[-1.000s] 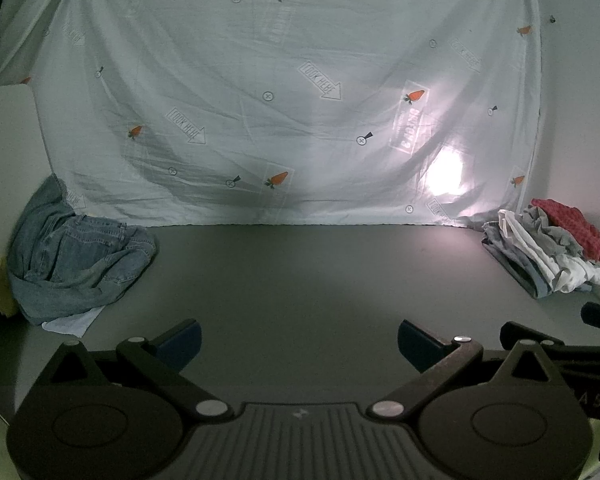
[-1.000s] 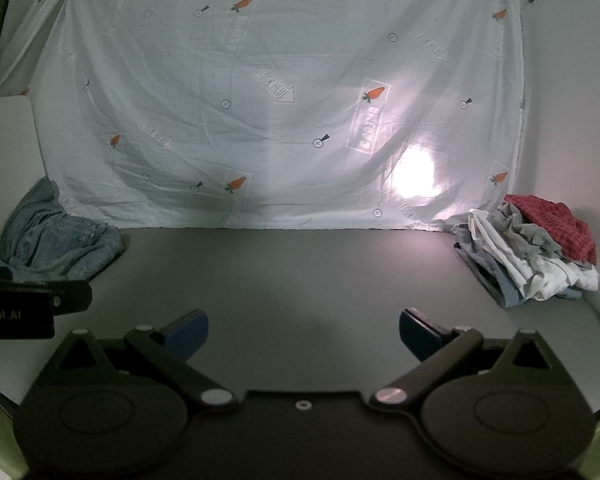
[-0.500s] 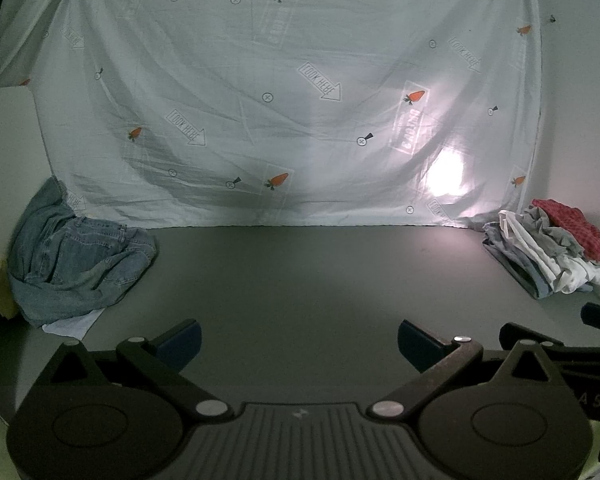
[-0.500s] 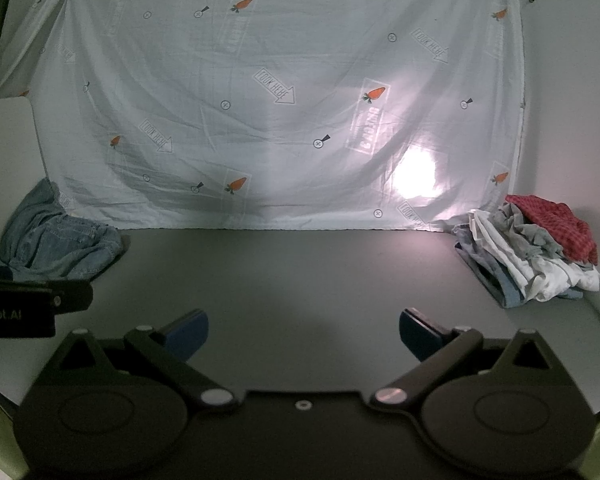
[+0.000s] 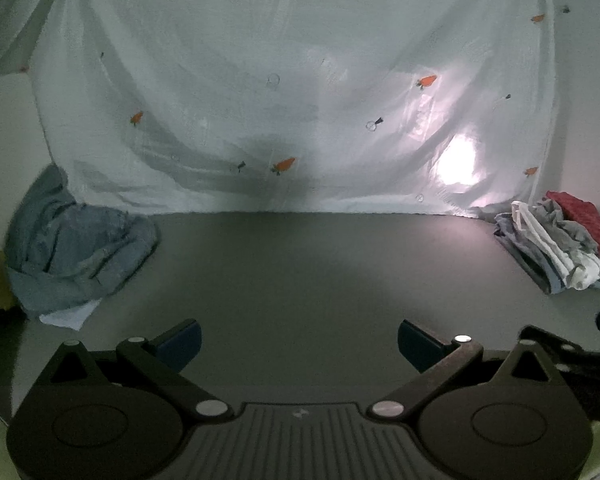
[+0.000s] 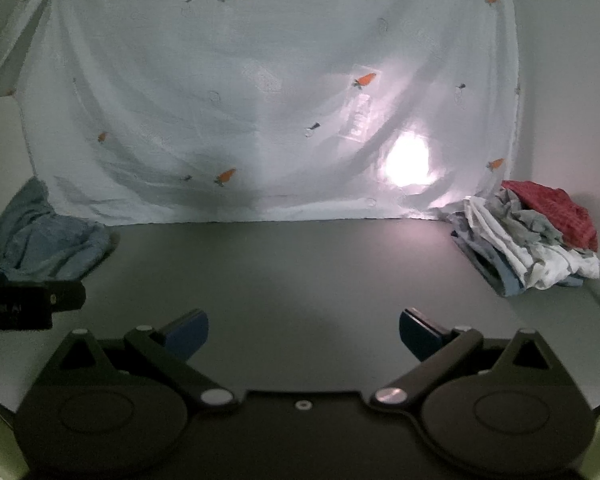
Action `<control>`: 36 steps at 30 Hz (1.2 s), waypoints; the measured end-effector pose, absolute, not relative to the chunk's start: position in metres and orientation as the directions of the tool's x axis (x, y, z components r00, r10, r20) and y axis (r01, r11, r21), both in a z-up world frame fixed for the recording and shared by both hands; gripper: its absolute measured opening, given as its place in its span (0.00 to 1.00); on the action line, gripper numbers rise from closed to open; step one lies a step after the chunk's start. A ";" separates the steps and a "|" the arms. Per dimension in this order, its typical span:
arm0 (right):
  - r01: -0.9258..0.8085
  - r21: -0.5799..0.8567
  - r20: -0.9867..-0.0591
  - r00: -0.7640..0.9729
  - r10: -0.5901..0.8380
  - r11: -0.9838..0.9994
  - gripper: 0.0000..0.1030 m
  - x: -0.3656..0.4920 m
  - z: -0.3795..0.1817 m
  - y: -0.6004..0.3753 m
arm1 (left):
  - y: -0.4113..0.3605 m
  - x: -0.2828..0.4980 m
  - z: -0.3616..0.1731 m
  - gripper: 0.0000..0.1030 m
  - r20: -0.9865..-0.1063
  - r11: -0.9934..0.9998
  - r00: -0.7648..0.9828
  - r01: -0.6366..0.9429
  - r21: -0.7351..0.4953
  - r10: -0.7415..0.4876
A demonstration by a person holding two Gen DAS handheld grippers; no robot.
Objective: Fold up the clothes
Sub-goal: 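Reach both tools to the crumpled light-blue jeans and grasp them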
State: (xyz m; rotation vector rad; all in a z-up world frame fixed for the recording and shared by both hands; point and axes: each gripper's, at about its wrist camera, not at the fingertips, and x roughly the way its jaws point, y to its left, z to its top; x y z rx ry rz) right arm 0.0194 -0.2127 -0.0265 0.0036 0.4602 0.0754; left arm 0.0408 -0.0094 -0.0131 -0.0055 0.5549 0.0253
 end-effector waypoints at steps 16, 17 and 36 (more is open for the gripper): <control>-0.092 0.190 -0.477 0.862 0.174 0.977 1.00 0.191 -0.044 -0.236 | 0.030 0.175 -0.014 1.00 -0.629 0.962 0.751 -0.271 -0.017 0.201; -0.107 0.199 -0.484 0.854 0.192 0.974 1.00 0.204 -0.046 -0.232 | 0.040 0.181 -0.014 1.00 -0.638 0.952 0.740 -0.304 -0.034 0.214; -0.420 0.316 -0.625 0.583 0.519 0.851 0.96 0.391 -0.105 0.013 | 0.361 0.280 -0.060 0.95 -0.681 0.744 0.573 -0.665 -0.062 0.455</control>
